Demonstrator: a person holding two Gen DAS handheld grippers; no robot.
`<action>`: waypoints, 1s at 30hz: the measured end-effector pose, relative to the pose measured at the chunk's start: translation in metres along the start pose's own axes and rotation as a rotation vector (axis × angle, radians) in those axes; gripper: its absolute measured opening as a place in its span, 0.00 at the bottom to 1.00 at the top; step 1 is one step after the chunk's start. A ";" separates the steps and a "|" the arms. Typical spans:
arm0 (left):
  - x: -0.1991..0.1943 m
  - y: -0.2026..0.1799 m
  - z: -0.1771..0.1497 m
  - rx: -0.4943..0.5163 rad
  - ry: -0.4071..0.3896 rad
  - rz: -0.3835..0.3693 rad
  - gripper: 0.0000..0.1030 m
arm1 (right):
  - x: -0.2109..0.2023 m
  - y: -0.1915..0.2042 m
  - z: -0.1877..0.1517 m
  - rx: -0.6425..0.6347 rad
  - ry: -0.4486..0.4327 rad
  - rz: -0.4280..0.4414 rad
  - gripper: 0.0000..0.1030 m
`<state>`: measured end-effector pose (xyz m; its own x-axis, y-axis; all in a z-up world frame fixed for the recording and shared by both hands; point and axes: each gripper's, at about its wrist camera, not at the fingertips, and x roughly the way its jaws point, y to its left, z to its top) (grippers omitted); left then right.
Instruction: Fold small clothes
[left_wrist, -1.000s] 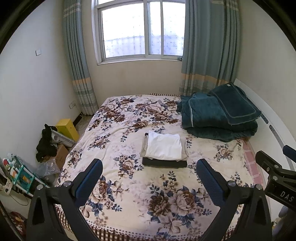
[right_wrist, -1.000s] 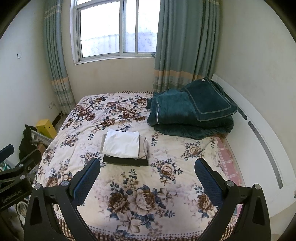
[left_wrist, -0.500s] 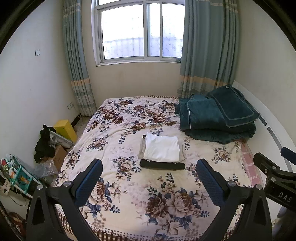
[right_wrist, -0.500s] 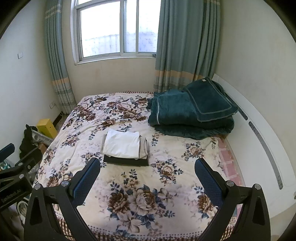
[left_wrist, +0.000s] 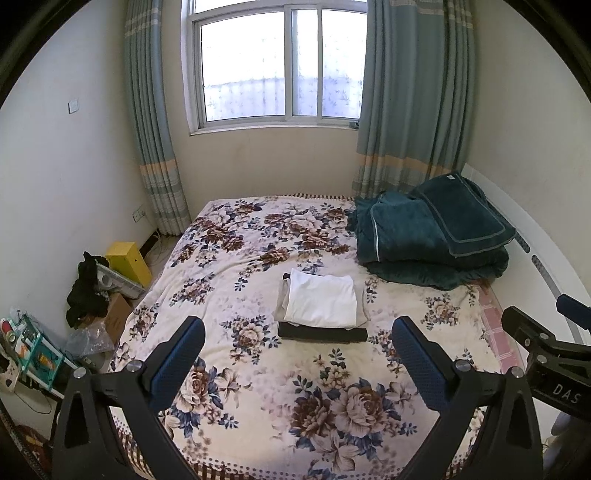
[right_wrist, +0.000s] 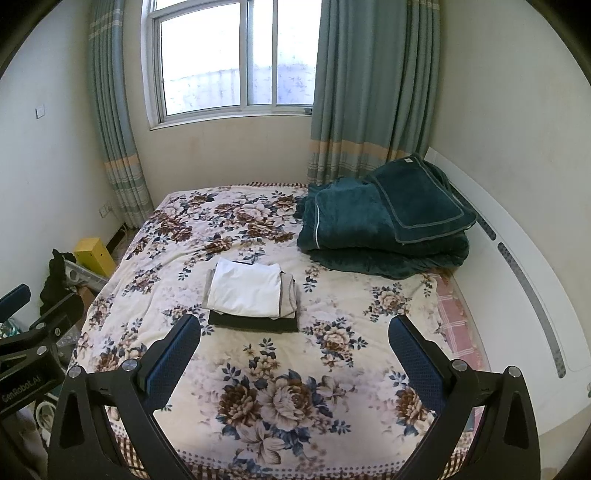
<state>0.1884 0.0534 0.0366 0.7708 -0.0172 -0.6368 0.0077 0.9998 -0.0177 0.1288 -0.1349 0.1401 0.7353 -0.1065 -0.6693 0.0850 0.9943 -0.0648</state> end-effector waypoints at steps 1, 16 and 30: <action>0.000 0.000 0.001 -0.001 -0.001 -0.001 1.00 | 0.000 -0.001 -0.001 -0.002 -0.001 -0.003 1.00; 0.000 -0.001 0.002 -0.001 -0.002 -0.002 1.00 | 0.000 0.000 -0.001 0.002 -0.002 -0.002 1.00; 0.003 -0.002 0.008 -0.006 -0.012 -0.010 1.00 | 0.004 0.015 0.013 0.008 -0.011 -0.001 1.00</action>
<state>0.1956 0.0518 0.0409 0.7782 -0.0269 -0.6275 0.0112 0.9995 -0.0289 0.1417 -0.1206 0.1461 0.7427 -0.1072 -0.6610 0.0908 0.9941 -0.0592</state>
